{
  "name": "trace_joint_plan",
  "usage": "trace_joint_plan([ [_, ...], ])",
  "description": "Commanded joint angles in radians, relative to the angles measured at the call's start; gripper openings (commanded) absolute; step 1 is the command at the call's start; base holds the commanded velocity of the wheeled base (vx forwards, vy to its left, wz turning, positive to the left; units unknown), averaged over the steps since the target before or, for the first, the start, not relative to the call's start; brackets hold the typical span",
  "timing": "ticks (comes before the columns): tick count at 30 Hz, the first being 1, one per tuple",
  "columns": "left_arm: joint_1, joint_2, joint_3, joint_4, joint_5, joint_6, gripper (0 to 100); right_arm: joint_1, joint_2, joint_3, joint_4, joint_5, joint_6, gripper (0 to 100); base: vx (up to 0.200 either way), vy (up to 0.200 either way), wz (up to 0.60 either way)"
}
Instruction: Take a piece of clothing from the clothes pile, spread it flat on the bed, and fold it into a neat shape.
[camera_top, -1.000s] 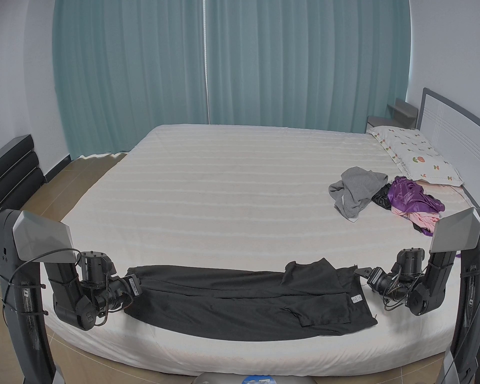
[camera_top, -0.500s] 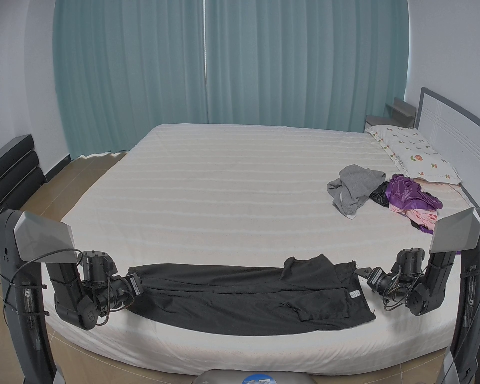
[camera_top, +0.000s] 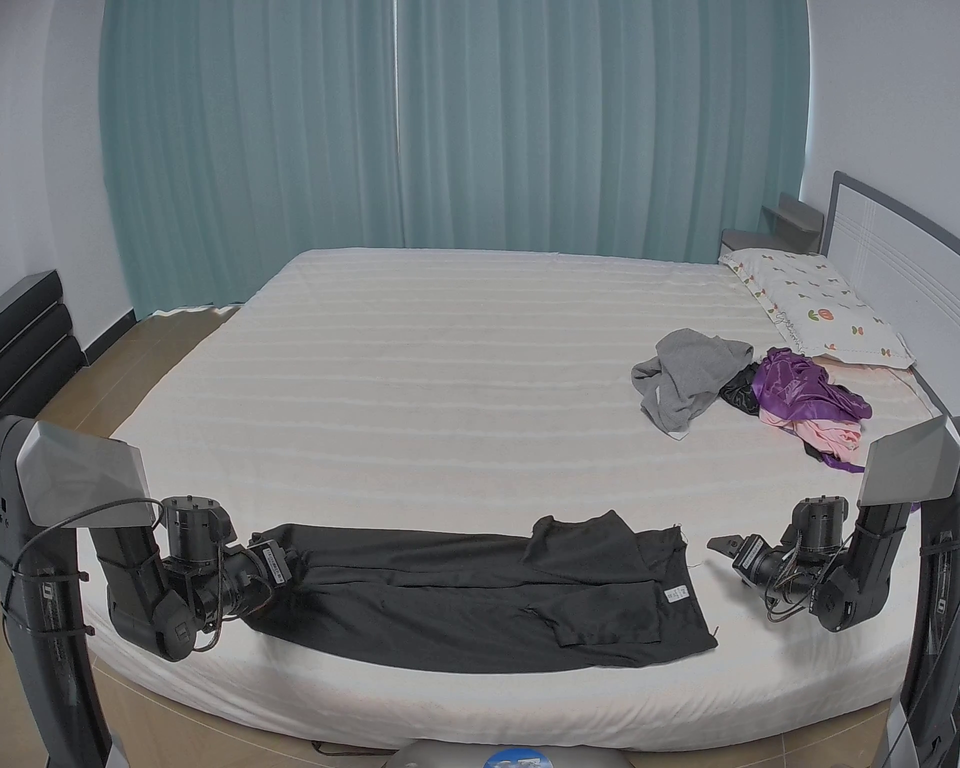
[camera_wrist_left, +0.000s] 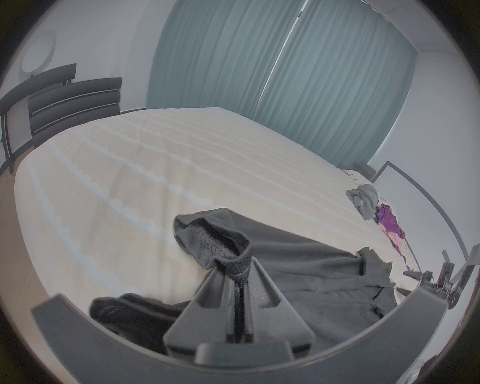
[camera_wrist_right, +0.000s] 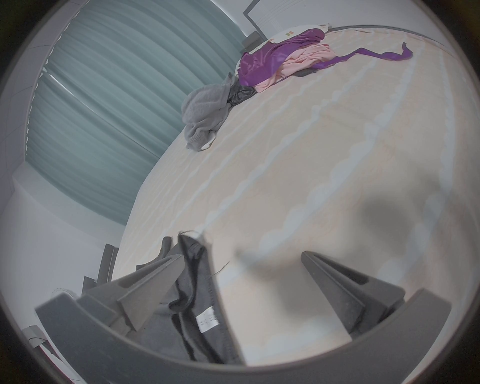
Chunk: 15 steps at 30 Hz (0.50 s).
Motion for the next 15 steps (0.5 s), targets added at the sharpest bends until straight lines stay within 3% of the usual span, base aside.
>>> trace_joint_plan([
  [1,-0.031,-0.048,0.005,0.003,0.019,-0.015,0,0.0,0.001,0.0,0.0,0.0,0.0,100,0.0,-0.2,0.0],
  [5,-0.069,-0.053,0.005,0.0,0.088,-0.049,0,0.0,0.001,0.0,0.0,0.0,0.0,100,0.0,-0.2,0.0],
  [15,-0.173,-0.136,0.031,0.011,0.121,-0.077,0,0.0,0.001,0.002,0.0,0.002,0.0,100,0.0,-0.2,0.0],
])
